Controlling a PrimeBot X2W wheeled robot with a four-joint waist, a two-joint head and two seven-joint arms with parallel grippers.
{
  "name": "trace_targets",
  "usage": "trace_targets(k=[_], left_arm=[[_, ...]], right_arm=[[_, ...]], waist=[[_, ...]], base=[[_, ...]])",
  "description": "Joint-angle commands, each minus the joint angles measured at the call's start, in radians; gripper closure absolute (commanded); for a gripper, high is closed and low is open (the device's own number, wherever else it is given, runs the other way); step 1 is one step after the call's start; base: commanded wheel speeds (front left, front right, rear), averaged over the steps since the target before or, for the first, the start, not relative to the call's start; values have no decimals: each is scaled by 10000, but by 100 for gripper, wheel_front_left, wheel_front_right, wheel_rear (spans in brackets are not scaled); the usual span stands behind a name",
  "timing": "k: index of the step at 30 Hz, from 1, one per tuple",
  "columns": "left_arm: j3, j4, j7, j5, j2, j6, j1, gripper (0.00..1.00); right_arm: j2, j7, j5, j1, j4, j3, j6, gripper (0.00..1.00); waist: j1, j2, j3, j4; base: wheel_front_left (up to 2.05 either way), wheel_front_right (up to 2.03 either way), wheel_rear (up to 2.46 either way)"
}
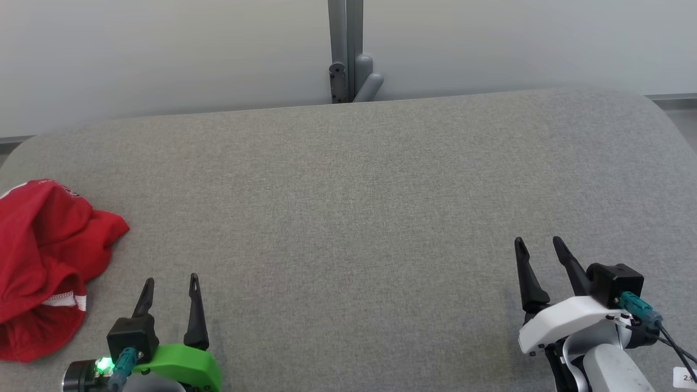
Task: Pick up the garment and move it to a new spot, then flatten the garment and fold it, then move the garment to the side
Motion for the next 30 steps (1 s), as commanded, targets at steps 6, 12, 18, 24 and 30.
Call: trace_targets(k=[6, 12, 18, 24, 30], left_arm=[[-16, 77, -182, 592, 76, 100, 32, 0], [95, 186, -291, 918, -40, 160, -78, 0], [484, 368, -403, 1090, -149, 298, 191, 0], [877, 534, -400, 1037, -229, 257, 282, 0], [1181, 531, -400, 1021, -288, 54, 359, 0]], right_arm=[[-112, -208, -568, -120, -3, 75, 3, 0], [-204, -315, -953, -139, -77, 368, 4, 0], [-288, -418, -1311, -198, -88, 909, 4, 0], [-263, -422, -1182, -421, 59, 1599, 2, 0], [-233, -422, -1037, -590, 178, 2007, 2, 0]], waist=[[0, -1, 44, 119], [0, -1, 165, 956], [0, -1, 215, 2645], [0, -1, 296, 4203], [0, -1, 430, 4810]], base=[[0, 0, 0], [0, 0, 0], [0, 0, 0], [0, 0, 0], [0, 0, 0]])
